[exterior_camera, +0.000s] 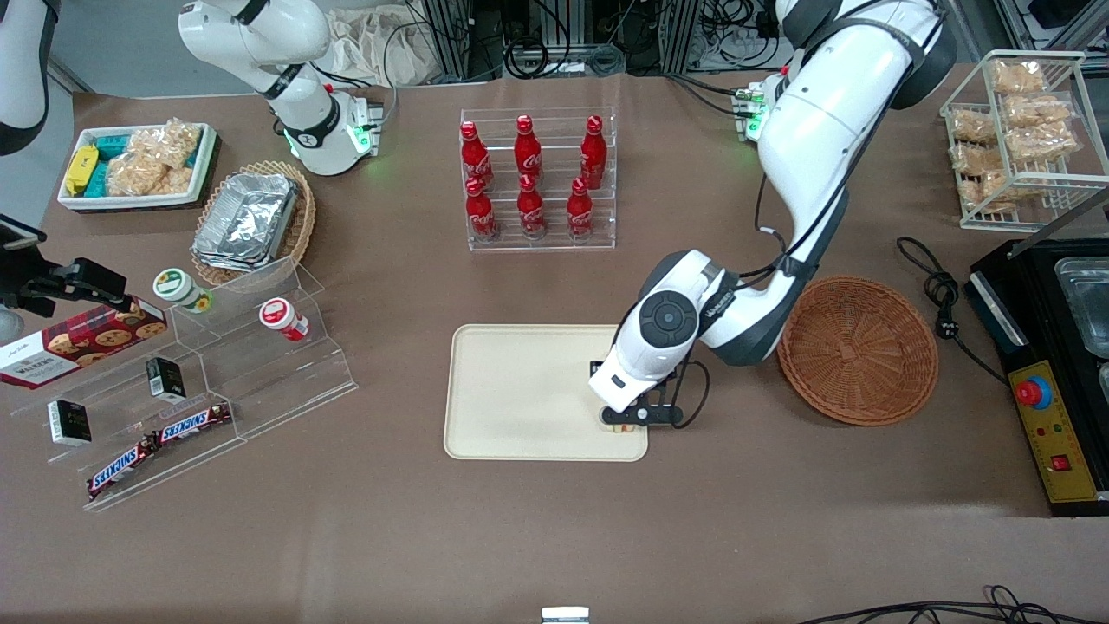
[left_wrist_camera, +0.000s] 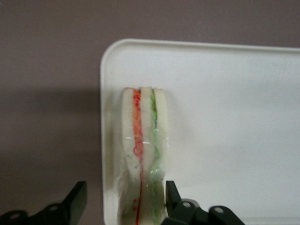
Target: Place sandwich from basket to tray
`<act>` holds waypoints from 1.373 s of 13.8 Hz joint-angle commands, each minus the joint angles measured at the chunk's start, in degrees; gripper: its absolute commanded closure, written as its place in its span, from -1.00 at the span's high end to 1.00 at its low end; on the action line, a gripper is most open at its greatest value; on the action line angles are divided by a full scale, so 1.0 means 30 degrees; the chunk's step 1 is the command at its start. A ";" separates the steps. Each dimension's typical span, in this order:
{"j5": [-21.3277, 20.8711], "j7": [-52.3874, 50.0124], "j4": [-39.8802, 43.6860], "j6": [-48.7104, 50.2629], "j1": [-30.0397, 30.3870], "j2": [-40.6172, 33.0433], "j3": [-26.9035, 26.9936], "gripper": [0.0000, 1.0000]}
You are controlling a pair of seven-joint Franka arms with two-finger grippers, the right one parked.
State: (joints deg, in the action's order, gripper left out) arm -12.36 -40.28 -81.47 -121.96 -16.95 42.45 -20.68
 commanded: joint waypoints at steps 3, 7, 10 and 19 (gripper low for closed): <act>-0.0042 -0.0166 -0.0264 0.3528 0.1516 -0.3685 0.0097 0.99; 0.0715 0.4127 -0.0294 0.7539 0.3916 -0.6614 0.0067 0.98; 0.1013 0.7237 -0.0352 0.9096 0.6113 -0.8491 0.0125 0.98; 0.1216 1.1289 -0.0117 1.0625 0.9164 -1.0254 0.0243 0.99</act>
